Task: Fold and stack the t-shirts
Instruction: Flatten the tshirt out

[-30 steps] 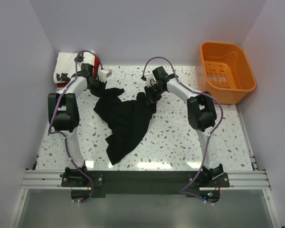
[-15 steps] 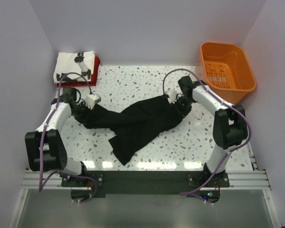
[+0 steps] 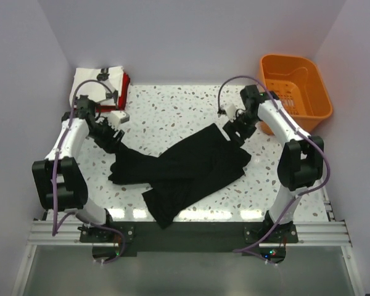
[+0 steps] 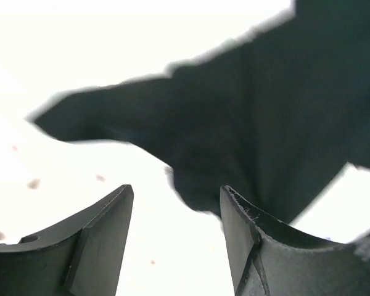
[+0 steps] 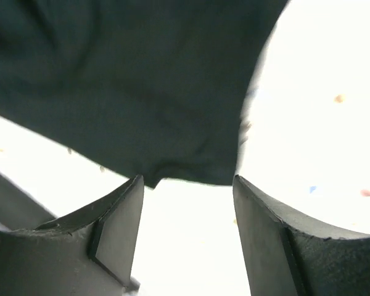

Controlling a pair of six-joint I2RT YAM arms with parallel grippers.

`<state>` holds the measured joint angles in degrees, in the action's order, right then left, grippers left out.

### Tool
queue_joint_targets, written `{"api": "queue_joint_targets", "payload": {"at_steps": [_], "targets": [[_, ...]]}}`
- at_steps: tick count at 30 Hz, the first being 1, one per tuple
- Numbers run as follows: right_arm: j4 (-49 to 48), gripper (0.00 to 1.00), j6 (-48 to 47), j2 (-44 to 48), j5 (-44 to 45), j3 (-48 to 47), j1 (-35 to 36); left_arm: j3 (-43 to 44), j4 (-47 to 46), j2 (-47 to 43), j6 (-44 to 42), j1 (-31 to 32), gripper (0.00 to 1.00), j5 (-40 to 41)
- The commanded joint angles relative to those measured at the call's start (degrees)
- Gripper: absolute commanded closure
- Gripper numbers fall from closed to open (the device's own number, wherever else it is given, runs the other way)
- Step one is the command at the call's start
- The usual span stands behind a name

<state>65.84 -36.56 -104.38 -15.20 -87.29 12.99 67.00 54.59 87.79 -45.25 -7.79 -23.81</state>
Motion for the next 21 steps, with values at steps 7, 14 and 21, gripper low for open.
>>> {"api": "queue_joint_targets", "payload": {"at_steps": [7, 14, 21], "targets": [[-8.5, 0.38, 9.3, -19.5, -3.8, -29.1, 1.9, 17.1, -2.8, 16.3, 14.0, -2.7, 0.31, -1.9], [-15.6, 0.30, 2.6, -29.3, 1.6, -34.9, 6.0, 18.4, -1.4, 17.2, 16.9, -3.9, 0.20, -2.4], [-17.4, 0.26, -5.4, -31.5, 3.3, -30.8, 7.0, 17.9, -2.5, 18.2, 20.5, -5.2, 0.12, 1.0]]}}
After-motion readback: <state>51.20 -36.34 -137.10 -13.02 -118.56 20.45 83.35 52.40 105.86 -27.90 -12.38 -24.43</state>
